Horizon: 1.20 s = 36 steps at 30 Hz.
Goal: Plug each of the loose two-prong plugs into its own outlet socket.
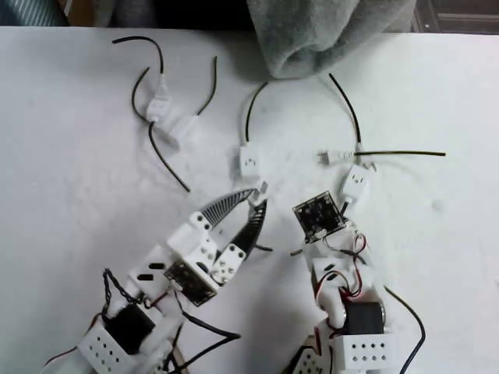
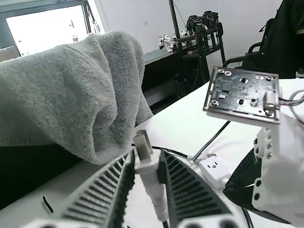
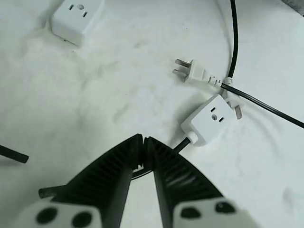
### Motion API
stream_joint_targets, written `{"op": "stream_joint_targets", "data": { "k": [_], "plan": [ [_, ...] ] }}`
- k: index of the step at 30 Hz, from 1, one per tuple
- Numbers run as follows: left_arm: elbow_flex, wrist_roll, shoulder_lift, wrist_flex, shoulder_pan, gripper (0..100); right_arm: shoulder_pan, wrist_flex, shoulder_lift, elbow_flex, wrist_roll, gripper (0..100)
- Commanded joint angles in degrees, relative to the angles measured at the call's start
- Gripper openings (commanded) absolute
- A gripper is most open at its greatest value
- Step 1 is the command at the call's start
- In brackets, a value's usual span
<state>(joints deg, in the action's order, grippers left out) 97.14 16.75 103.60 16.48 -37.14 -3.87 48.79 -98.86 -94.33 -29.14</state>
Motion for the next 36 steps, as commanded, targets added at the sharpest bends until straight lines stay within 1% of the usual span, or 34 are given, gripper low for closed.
{"op": "stream_joint_targets", "data": {
  "k": [1, 5, 10, 16, 19, 21, 24, 26, 29, 34, 36],
  "plan": [
    [-0.2, 1.8, 0.7, 0.2, 0.3, 2, 0.0, -1.1, -0.1, 0.3, -0.4, 2.1],
    [-0.2, 1.7, 0.7, 0.2, 0.3, 2, 0.0, -1.1, -0.1, 0.3, -0.4, 2.1],
    [-0.2, 1.6, 0.7, 3.4, 0.0, 2, 0.1, -1.1, -0.1, 0.4, -0.4, 2.1],
    [-0.3, 1.5, 0.5, 4.4, -0.7, 2, 0.5, -1.3, -0.2, 2.9, -0.4, 2.1],
    [-0.7, 1.5, 0.5, 11.2, -3.8, 2, 2.9, -1.3, -0.2, 3.2, -0.4, 2.1],
    [-1.6, 1.6, 0.5, 17.1, -5.6, 2, 5.2, -1.4, -0.2, 3.2, -0.4, 2.1],
    [-2.5, 1.8, 0.5, 24.0, -4.6, 2, 7.6, -1.4, -0.2, 2.9, -0.4, 2.1],
    [-2.5, 1.8, 0.4, 26.3, -2.5, 2, 7.6, -2.1, -0.1, 1.2, -0.4, 2.1],
    [-2.6, 1.8, 0.4, 28.0, 0.0, 2, 7.6, -5.8, -0.1, -1.8, -0.4, 2.1],
    [-2.4, 2.0, 0.4, 31.6, 0.4, 2, 8.0, -7.3, 0.0, -2.8, -0.4, 2.1],
    [-2.1, 3.4, 0.4, 33.5, 0.4, 2, 8.0, -7.3, 0.2, -2.8, -0.4, 2.1]
  ]
}}
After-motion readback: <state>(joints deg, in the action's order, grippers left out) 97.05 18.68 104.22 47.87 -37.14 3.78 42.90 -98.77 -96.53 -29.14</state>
